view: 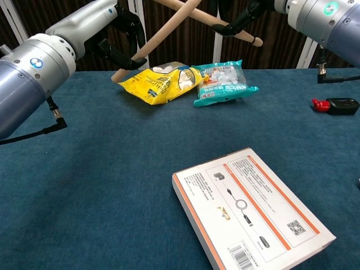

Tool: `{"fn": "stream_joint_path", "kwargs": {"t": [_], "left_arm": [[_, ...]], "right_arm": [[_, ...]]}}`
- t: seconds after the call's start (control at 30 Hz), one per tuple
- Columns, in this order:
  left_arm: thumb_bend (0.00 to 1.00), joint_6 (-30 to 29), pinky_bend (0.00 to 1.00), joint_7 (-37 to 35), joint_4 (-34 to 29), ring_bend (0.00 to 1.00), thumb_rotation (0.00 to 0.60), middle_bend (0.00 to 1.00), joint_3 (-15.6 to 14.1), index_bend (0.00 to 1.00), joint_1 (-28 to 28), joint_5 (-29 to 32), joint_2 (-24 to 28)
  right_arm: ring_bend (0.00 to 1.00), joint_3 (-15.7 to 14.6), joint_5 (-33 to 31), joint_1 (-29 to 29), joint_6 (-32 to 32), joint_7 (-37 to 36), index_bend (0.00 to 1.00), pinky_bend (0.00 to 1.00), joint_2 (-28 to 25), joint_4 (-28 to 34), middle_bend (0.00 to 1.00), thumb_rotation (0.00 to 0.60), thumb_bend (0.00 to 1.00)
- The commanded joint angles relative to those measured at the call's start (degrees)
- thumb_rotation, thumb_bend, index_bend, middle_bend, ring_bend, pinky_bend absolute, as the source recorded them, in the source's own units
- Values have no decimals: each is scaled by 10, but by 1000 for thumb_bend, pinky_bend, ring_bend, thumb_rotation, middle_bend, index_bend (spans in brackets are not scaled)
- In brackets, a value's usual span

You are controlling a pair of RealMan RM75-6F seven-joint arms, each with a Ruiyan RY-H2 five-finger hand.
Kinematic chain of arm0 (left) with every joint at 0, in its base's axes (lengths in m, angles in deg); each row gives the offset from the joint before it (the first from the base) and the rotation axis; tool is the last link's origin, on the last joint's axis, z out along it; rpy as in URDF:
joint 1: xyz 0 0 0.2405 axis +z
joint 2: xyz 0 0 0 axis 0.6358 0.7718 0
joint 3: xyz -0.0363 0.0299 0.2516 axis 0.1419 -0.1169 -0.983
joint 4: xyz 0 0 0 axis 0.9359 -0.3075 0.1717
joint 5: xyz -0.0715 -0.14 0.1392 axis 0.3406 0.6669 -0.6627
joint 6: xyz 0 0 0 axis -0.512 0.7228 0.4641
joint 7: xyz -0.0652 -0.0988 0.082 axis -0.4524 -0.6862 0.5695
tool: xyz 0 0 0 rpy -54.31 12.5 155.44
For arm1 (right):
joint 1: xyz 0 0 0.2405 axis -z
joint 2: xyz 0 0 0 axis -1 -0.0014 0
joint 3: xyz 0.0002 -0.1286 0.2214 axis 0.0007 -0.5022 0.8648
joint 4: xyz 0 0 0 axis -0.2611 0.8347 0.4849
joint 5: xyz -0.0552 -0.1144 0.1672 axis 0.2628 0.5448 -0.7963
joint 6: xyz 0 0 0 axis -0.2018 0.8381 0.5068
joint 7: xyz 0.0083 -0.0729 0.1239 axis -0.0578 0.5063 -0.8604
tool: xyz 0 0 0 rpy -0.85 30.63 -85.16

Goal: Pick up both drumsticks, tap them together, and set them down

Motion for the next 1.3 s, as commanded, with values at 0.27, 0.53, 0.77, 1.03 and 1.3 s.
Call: {"fn": "stream_joint_path", "kwargs": {"t": [0.27, 0.53, 0.77, 1.03, 1.3], "left_arm": [[543, -9, 0, 17, -6, 123, 600, 628, 9, 685, -6, 3, 0], [543, -15, 0, 24, -6, 123, 600, 629, 14, 687, -8, 6, -1], [543, -16, 0, 29, -5, 123, 600, 629, 14, 687, -11, 12, -6], [543, -17, 0, 30, -6, 123, 600, 629, 18, 689, -13, 19, -11], [543, -23, 0, 32, -7, 123, 600, 629, 21, 689, -13, 22, -10]], "right_arm": [[394, -3, 2, 0, -5, 2, 749, 11, 1, 3, 645, 600, 543], [394, -5, 1, 1, -7, 2, 749, 11, -1, 6, 645, 600, 546], [394, -7, 0, 0, -6, 7, 749, 11, -2, 11, 645, 600, 547], [394, -10, 3, -1, -9, 13, 749, 17, -1, 14, 645, 600, 548], [394, -14, 3, 2, -11, 10, 749, 17, 0, 13, 644, 600, 548]]}}
